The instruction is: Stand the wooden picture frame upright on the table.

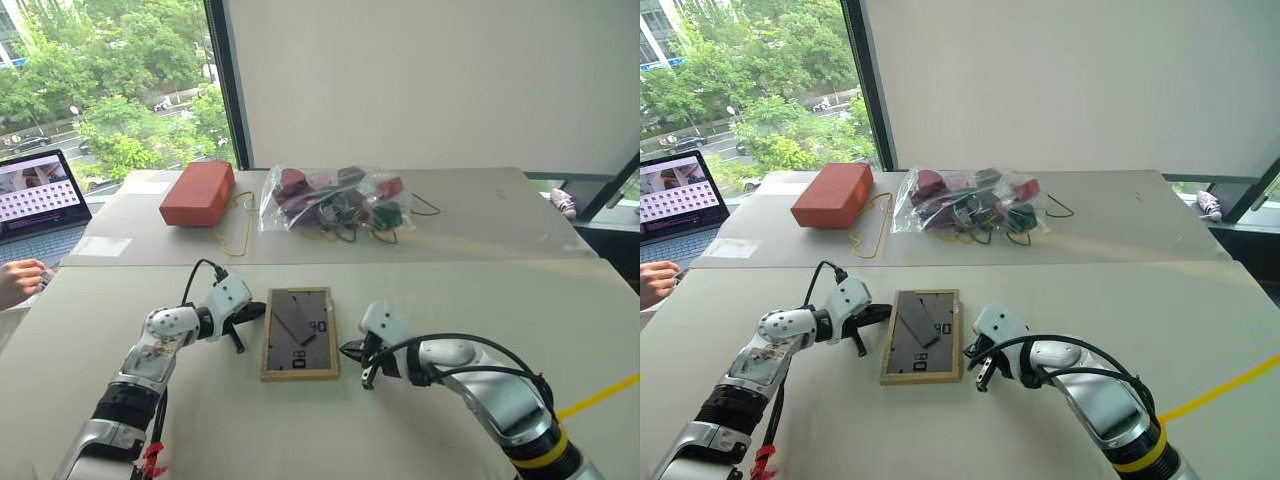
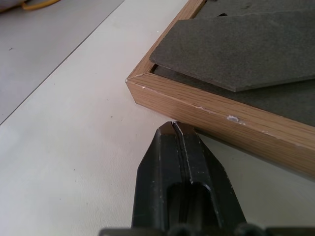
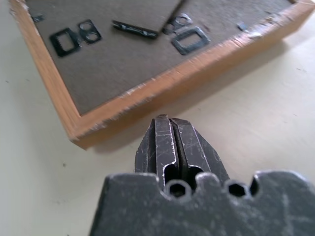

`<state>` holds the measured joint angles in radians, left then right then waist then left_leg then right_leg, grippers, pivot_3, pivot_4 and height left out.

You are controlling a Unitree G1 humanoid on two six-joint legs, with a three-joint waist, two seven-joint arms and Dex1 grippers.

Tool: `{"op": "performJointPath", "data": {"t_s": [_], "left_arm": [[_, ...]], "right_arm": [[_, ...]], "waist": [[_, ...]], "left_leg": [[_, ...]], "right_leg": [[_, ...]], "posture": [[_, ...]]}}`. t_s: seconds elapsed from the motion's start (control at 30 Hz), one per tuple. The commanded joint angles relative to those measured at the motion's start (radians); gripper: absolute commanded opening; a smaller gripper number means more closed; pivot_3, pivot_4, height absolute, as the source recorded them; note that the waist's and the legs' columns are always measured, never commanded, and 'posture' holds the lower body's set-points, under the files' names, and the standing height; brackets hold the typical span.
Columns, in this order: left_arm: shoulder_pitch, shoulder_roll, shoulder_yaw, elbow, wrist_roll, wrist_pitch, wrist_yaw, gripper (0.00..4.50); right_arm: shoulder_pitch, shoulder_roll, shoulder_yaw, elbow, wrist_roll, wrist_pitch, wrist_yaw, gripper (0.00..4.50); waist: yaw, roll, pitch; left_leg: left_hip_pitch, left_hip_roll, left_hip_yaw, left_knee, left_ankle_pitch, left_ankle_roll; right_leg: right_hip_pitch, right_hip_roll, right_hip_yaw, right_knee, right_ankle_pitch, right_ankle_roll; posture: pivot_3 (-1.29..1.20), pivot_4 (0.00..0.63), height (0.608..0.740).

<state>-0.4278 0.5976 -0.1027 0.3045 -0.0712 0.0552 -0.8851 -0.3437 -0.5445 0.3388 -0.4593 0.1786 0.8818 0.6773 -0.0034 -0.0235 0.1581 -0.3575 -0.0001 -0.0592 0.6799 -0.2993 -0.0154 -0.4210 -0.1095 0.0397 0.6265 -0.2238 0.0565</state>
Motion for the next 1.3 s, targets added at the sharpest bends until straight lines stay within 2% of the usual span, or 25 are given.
{"op": "performJointPath", "data": {"t_s": [0.03,0.07,0.13,0.17,0.23,0.33,0.4,0.47,0.57,0.77,0.93,1.1,1.2,1.3], "left_arm": [[0.093,0.070,0.054,-0.044,0.023,-0.099,0.023,0.00],[0.110,0.077,0.087,-0.061,0.018,-0.149,0.052,0.00],[0.146,0.091,0.125,-0.096,0.002,-0.241,0.065,0.52],[0.177,0.114,0.123,-0.100,0.028,-0.363,0.061,0.76],[0.239,0.160,0.109,-0.066,0.095,-0.647,0.063,1.57],[0.249,0.212,0.078,0.060,0.288,-1.057,0.166,2.65],[0.212,0.217,0.071,0.165,0.415,-1.237,0.255,3.40],[0.170,0.212,0.070,0.254,0.506,-1.335,0.335,4.20],[0.095,0.209,0.039,0.383,0.760,-1.441,0.515,4.20],[-0.028,0.191,-0.102,0.482,1.062,-1.454,0.824,4.20],[-0.101,0.160,-0.221,0.496,1.172,-1.457,1.008,4.20],[-0.131,0.176,-0.278,0.509,1.178,-1.480,1.088,4.20],[-0.135,0.192,-0.312,0.510,1.189,-1.485,1.123,3.46],[-0.138,0.205,-0.340,0.507,1.185,-1.486,1.147,2.33]], "right_arm": [[0.019,-0.053,-0.054,-0.007,0.001,-0.019,0.009,0.04],[0.022,-0.065,-0.054,0.005,-0.002,-0.028,0.011,0.04],[0.025,-0.079,-0.053,0.020,-0.003,-0.047,0.019,0.00],[0.025,-0.083,-0.055,0.029,-0.002,-0.058,0.023,0.00],[0.021,-0.082,-0.057,0.048,0.005,-0.080,0.036,0.00],[0.015,-0.078,-0.051,0.063,0.028,-0.101,0.074,0.00],[0.010,-0.069,-0.043,0.066,0.050,-0.091,0.098,0.00],[0.004,-0.062,-0.034,0.068,0.061,-0.078,0.111,0.00],[-0.008,-0.059,0.005,0.070,0.061,-0.038,0.123,0.00],[-0.029,-0.021,0.031,0.065,0.065,0.005,0.101,0.00],[-0.059,0.034,0.059,0.073,0.055,0.030,0.072,0.00],[-0.065,0.046,0.042,0.078,0.057,0.040,0.057,0.00],[-0.063,0.041,0.034,0.089,0.055,0.036,0.054,0.00],[-0.064,0.034,0.028,0.093,0.057,0.036,0.056,0.00]], "waist": [[-0.013,0.000,0.000],[-0.020,0.000,0.000],[-0.031,0.000,0.000],[-0.033,0.000,0.000],[-0.035,0.000,0.000],[-0.031,0.000,0.000],[-0.024,0.000,0.000],[-0.017,0.000,0.000],[-0.013,0.000,0.000],[-0.002,0.007,-0.007],[0.006,0.015,-0.012],[0.012,0.015,-0.013],[0.008,0.015,-0.013],[0.004,0.015,-0.013]], "left_leg": [[0.000,0.000,0.000,-0.001,0.000,0.000],[0.000,0.000,0.000,-0.001,0.000,0.000],[0.000,0.001,0.001,-0.002,0.000,0.001],[0.000,0.001,0.001,-0.002,0.000,0.001],[0.000,0.001,0.000,-0.002,0.000,0.001],[0.000,0.001,0.001,-0.002,0.000,0.001],[0.001,0.001,0.001,-0.002,0.000,0.001],[0.001,0.001,0.001,-0.002,0.000,0.000],[0.001,0.001,0.002,-0.002,0.000,0.001],[0.005,0.000,0.002,-0.002,0.000,0.001],[0.007,-0.001,0.002,-0.001,0.000,0.000],[0.008,-0.001,0.002,-0.001,0.000,0.000],[0.008,-0.001,0.002,-0.002,0.000,0.001],[0.007,-0.001,0.001,-0.002,-0.001,0.001]], "right_leg": [[0.000,0.000,0.000,0.000,0.000,0.000],[-0.001,0.000,0.000,0.000,0.000,0.000],[-0.002,0.000,0.001,0.000,0.000,0.000],[-0.002,0.000,0.001,0.000,0.000,0.000],[-0.002,0.000,0.000,-0.001,0.000,0.000],[-0.001,0.000,0.001,-0.002,0.000,0.000],[-0.001,0.000,0.001,-0.002,0.000,0.000],[0.000,0.000,0.000,-0.002,0.000,-0.001],[0.000,0.000,0.001,-0.002,0.000,0.000],[0.004,0.000,0.000,-0.002,0.000,0.001],[0.009,-0.001,-0.001,-0.002,0.000,0.002],[0.011,-0.003,-0.001,-0.002,0.000,0.003],[0.011,-0.002,-0.001,-0.001,0.000,0.004],[0.010,-0.002,-0.002,-0.001,0.000,0.004]], "posture": [[0.00,0.150,0.740],[0.00,0.150,0.740],[0.00,0.150,0.740],[0.00,0.150,0.740],[0.00,0.150,0.740],[0.00,0.150,0.740],[0.00,0.150,0.740],[0.00,0.150,0.740],[0.00,0.150,0.740],[0.00,0.150,0.740],[0.00,0.150,0.740],[0.00,0.150,0.740],[0.00,0.150,0.740],[0.00,0.150,0.740]]}}
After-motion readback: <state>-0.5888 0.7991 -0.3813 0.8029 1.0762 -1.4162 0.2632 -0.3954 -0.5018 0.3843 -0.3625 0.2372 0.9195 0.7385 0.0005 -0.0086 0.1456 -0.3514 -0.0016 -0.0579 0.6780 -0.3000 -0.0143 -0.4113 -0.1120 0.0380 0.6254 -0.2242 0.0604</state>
